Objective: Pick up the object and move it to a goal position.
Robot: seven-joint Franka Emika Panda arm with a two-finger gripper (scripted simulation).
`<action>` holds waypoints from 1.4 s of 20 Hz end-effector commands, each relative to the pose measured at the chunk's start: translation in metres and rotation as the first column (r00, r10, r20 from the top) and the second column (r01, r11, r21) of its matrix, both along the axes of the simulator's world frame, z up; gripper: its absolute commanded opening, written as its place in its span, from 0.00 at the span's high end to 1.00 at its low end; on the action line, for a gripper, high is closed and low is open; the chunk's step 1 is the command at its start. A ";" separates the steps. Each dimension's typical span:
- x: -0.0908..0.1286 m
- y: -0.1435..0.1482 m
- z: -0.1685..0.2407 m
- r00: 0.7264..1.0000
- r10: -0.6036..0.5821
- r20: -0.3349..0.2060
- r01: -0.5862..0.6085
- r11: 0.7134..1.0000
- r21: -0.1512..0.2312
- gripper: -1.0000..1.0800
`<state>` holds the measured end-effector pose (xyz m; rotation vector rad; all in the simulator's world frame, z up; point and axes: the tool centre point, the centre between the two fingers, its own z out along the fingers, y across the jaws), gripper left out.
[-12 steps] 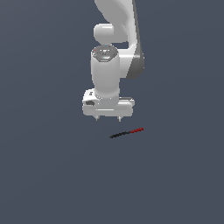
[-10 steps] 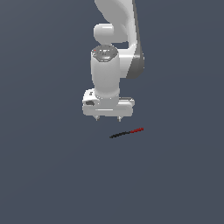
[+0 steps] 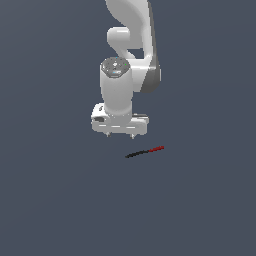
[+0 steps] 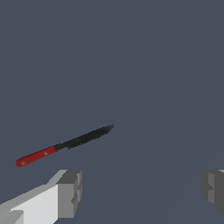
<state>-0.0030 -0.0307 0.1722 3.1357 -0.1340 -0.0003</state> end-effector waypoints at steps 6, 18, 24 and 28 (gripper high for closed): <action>0.000 0.001 -0.001 1.000 -0.013 -0.001 0.013 1.000 0.000 0.04; 0.000 0.017 -0.017 0.986 -0.165 -0.003 0.165 0.986 0.006 0.04; 0.000 0.032 -0.030 0.955 -0.297 -0.006 0.297 0.955 0.009 0.04; 0.000 0.042 -0.039 0.923 -0.386 -0.007 0.386 0.922 0.010 0.04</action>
